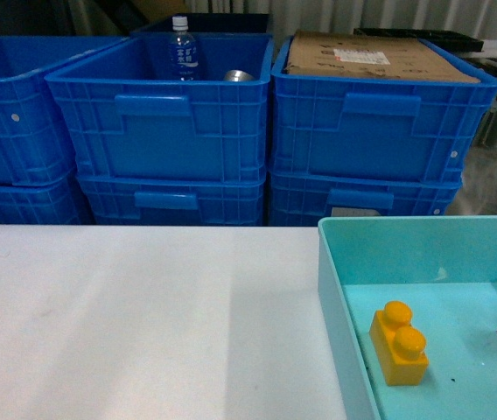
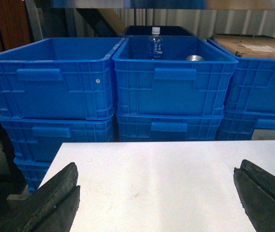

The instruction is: Pick red block from blue box to shelf

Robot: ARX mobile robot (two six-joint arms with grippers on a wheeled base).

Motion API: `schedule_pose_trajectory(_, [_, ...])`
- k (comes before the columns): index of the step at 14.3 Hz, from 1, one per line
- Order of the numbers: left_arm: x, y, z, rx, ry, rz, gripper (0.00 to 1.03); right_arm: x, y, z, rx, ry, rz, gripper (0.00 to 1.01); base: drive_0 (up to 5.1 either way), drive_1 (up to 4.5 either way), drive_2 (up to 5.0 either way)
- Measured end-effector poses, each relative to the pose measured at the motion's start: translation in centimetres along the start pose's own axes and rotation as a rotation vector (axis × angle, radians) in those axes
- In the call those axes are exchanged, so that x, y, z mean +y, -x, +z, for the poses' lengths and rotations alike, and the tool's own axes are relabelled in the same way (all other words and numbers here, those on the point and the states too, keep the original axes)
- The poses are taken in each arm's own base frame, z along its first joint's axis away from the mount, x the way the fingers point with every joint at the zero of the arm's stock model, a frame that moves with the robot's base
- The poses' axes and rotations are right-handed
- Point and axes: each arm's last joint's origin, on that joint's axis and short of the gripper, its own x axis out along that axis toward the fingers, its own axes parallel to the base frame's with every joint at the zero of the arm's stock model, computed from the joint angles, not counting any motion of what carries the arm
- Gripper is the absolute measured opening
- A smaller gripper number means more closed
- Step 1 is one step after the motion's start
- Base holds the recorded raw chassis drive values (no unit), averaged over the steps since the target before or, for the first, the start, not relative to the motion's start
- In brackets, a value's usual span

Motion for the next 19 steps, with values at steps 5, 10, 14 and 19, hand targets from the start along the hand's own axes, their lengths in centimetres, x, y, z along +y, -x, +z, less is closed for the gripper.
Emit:
schedule_pose_trajectory(5, [0.0, 0.0, 0.0, 0.0, 0.0, 0.0, 0.98, 0.0, 0.0, 0.0, 0.0, 0.0, 0.0, 0.98, 0.0, 0.0, 0.0])
schedule_pose_trajectory(10, [0.0, 0.0, 0.0, 0.0, 0.0, -0.001, 0.98, -0.3, -0.7, 0.7, -0.014, -0.018, 0.048, 0.98, 0.0, 0.0, 0.0])
schedule_pose_trajectory(14, [0.0, 0.0, 0.0, 0.0, 0.0, 0.0, 0.98, -1.2, -11.1, 10.8, 0.091, -0.102, 0.192, 0.98, 0.0, 0.0, 0.0])
schedule_pose_trajectory(19, [0.0, 0.0, 0.0, 0.0, 0.0, 0.0, 0.98, 0.5, -18.3, 10.6, 0.113, -0.06, 0.161, 0.98, 0.0, 0.0, 0.0])
